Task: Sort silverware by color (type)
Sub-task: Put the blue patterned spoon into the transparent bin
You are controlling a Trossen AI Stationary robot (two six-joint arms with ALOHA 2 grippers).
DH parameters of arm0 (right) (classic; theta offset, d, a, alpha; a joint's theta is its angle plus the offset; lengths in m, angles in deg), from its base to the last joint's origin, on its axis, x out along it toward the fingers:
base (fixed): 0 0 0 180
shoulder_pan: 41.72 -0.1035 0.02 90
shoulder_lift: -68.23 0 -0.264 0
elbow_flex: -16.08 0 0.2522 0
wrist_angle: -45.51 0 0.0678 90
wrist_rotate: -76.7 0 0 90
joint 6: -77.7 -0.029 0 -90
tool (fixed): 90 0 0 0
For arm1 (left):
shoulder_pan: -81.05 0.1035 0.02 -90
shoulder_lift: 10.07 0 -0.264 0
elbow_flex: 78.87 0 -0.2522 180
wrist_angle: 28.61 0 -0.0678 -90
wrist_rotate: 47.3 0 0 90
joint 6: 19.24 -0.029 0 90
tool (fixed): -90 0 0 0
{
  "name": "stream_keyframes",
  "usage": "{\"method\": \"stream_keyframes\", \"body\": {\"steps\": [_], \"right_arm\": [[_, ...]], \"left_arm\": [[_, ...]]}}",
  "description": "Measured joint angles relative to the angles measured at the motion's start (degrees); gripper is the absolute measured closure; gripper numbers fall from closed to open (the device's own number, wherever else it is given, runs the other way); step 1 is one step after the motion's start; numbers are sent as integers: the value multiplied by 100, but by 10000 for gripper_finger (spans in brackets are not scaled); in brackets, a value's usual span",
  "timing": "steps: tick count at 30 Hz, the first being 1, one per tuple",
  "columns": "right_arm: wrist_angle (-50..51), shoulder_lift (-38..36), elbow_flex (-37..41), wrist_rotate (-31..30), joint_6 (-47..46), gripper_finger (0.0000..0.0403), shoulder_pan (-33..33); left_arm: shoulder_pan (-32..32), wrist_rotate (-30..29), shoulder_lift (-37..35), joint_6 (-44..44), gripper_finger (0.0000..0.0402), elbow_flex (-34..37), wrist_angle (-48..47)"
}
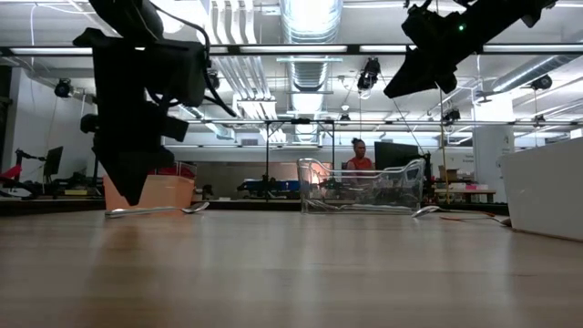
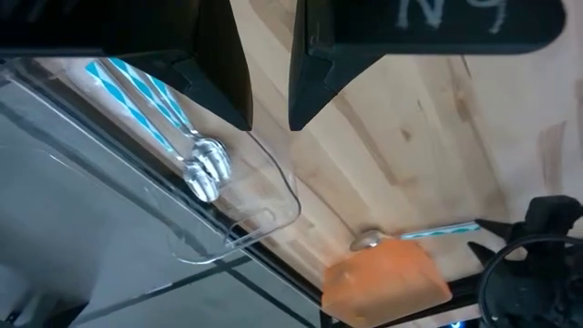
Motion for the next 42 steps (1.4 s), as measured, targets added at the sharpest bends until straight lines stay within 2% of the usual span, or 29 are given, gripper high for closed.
{"method": "stream_keyframes", "body": {"steps": [11, 32, 42], "right_arm": [[2, 0, 0, -2, 0, 337, 2], [2, 2, 0, -2, 35, 337, 2], [2, 2, 0, -2, 40, 337, 2]], "left_arm": [[0, -22, -9, -21, 245, 285, 147], [0, -22, -9, -107, 245, 349, 486], [0, 40, -9, -107, 284, 368, 645]]}}
